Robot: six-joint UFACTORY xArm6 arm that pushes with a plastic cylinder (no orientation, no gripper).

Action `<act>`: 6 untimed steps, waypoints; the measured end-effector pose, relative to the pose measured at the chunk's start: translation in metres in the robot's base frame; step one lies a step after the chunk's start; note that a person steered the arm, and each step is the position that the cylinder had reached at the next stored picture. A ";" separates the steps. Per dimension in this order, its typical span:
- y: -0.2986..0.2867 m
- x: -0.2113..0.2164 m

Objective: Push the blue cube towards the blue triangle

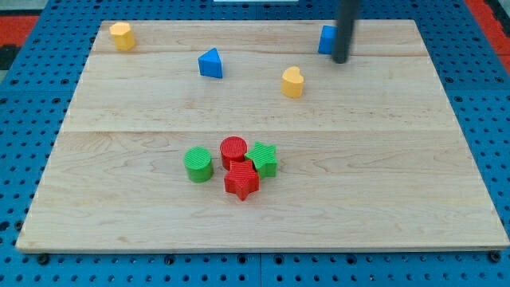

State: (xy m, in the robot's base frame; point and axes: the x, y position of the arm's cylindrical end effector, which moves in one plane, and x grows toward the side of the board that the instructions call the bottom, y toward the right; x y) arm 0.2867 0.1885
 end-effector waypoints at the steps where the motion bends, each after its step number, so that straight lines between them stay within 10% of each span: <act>1: 0.003 -0.051; 3: -0.249 -0.059; 6: -0.219 0.009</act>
